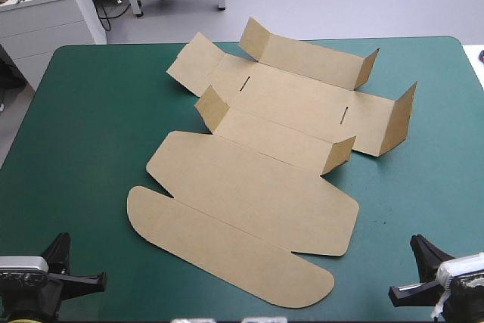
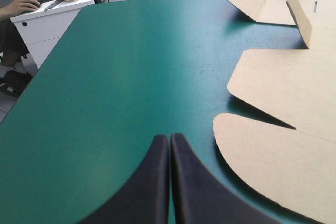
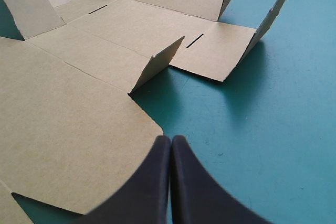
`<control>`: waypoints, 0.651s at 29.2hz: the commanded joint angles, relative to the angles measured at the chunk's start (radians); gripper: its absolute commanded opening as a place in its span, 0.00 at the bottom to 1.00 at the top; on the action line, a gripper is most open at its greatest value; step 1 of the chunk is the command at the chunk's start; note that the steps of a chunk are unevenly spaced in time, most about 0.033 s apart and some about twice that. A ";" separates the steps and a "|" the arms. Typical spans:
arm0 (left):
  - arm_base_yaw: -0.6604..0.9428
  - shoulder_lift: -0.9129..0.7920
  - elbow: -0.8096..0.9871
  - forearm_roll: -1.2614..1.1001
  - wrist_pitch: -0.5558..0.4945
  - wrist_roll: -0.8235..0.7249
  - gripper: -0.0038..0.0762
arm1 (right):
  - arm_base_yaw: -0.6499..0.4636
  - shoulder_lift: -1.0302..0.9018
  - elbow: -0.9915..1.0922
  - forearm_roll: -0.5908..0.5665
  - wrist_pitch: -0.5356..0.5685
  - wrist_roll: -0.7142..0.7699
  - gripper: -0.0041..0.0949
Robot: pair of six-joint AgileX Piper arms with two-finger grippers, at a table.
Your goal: Fold the box
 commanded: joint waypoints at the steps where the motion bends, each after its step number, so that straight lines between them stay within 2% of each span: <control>1: 0.002 -0.012 -0.031 -0.016 -0.075 -0.002 0.04 | 0.005 -0.022 -0.025 0.002 -0.072 -0.006 0.02; 15: 0.002 -0.012 -0.031 -0.016 -0.075 -0.002 0.04 | 0.005 -0.022 -0.025 0.002 -0.072 -0.006 0.03; 19: 0.002 -0.012 -0.031 -0.016 -0.075 -0.002 0.04 | 0.005 -0.022 -0.025 0.003 -0.072 -0.006 0.13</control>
